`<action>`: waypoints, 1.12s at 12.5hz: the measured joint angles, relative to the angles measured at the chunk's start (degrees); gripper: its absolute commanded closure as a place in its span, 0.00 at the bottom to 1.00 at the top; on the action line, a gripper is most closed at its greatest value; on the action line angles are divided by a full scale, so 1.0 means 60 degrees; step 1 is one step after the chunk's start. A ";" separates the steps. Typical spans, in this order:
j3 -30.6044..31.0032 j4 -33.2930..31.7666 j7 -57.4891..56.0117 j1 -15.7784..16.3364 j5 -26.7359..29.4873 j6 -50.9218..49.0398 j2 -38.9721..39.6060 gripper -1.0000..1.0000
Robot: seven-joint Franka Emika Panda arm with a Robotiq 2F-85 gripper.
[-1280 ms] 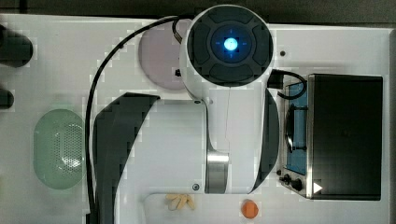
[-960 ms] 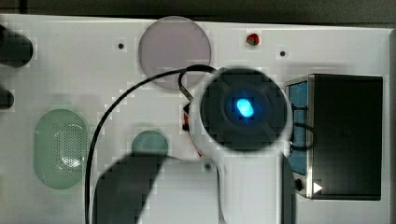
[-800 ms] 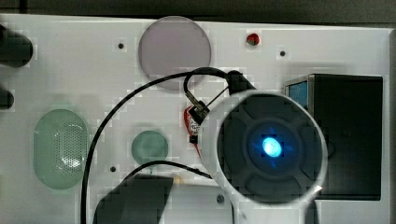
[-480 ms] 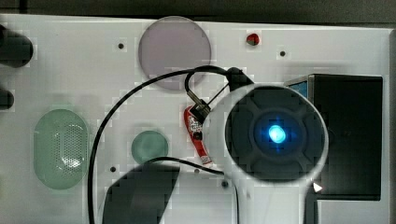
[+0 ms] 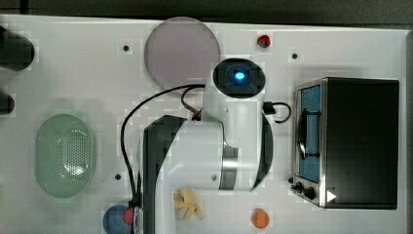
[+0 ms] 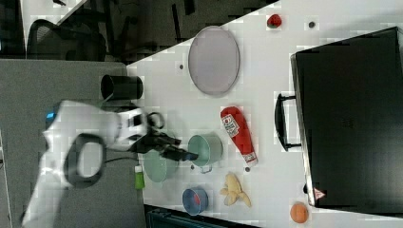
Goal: Pick Ketchup from the table and place it in strainer.
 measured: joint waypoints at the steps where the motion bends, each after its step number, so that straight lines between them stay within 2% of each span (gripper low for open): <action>1: 0.0041 -0.0205 -0.0737 0.0034 -0.0056 0.0350 0.0285 0.00; 7: 0.0069 -0.1380 -0.3756 0.0149 -0.0022 0.3382 0.1088 0.00; 10: 0.0126 -0.1828 -0.4301 0.0155 -0.0032 0.5233 0.1482 0.00; 14: 0.0124 -0.2275 -0.4418 0.0200 -0.0194 0.6347 0.2231 0.00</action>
